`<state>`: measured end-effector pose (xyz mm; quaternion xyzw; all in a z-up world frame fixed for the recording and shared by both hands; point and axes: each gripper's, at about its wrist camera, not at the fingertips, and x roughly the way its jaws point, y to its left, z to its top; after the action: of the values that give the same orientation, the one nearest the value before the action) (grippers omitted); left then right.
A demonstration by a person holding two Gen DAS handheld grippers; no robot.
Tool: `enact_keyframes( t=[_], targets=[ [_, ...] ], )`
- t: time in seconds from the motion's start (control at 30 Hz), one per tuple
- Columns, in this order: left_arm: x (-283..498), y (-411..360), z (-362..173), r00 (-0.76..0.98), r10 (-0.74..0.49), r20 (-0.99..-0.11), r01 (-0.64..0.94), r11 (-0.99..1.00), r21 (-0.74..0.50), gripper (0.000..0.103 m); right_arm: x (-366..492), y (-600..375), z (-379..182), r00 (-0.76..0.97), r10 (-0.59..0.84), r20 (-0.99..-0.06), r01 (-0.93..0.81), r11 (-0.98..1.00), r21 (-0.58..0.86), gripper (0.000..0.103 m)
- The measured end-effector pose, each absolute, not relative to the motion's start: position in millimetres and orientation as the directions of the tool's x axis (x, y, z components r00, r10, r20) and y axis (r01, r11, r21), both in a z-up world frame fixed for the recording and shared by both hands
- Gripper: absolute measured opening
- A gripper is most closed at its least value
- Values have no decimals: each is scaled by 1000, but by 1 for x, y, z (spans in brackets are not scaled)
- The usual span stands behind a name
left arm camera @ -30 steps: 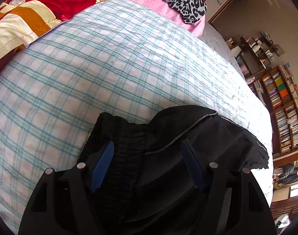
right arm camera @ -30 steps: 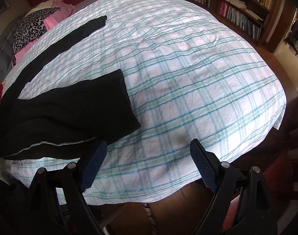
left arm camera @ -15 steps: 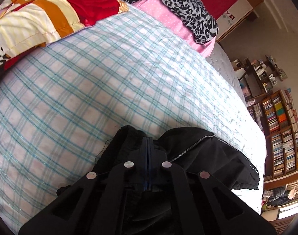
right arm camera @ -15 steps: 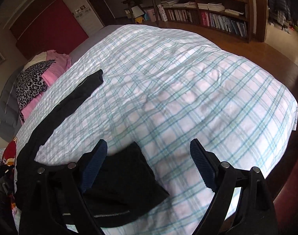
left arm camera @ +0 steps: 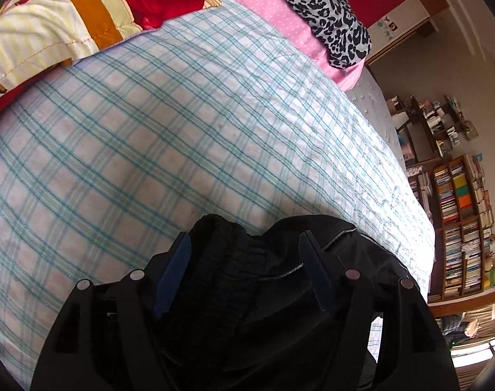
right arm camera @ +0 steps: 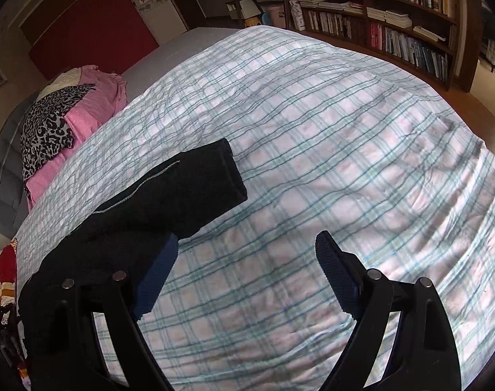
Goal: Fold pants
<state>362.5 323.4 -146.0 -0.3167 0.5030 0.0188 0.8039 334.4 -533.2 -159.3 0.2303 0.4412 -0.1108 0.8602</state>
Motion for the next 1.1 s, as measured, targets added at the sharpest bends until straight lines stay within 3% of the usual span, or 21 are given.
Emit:
enact_keyframes(
  t=[0.33, 0.53, 0.6, 0.63, 0.73, 0.83, 0.9, 0.97, 1.07, 1.1],
  targets=[
    [379, 312, -173, 392, -379, -838, -322, 797, -511, 71, 391, -522, -180, 561, -9, -828, 404, 876, 264, 87],
    [379, 320, -174, 423, -416, -805, -302, 773, -558, 73, 414, -526, -197, 539, 37, -841, 420, 854, 307, 87],
    [377, 319, -172, 432, -419, -799, -287, 776, -562, 59, 421, -524, -203, 533, 44, -845, 427, 848, 313, 87],
    [376, 317, -172, 429, -413, -803, -287, 781, -555, 34, 424, -522, -206, 530, 50, -846, 425, 848, 316, 87],
    [373, 316, -170, 453, -428, -782, -282, 763, -581, 29, 433, -513, -209, 519, 34, -854, 407, 869, 281, 89],
    [372, 315, -168, 460, -436, -773, -274, 759, -591, 29, 438, -509, -210, 510, 10, -860, 400, 882, 247, 89],
    [372, 319, -168, 477, -418, -774, -291, 755, -587, 36, 440, -509, -211, 507, 4, -862, 408, 880, 244, 89],
    [370, 325, -170, 498, -431, -753, -307, 724, -618, 62, 442, -509, -213, 502, -9, -865, 411, 882, 230, 89],
    [374, 321, -174, 481, -460, -746, -315, 703, -637, 62, 446, -498, -213, 484, -69, -872, 392, 908, 146, 83],
    [377, 317, -173, 470, -451, -759, -313, 718, -621, 62, 446, -494, -213, 475, -102, -874, 379, 920, 98, 74]
  ],
)
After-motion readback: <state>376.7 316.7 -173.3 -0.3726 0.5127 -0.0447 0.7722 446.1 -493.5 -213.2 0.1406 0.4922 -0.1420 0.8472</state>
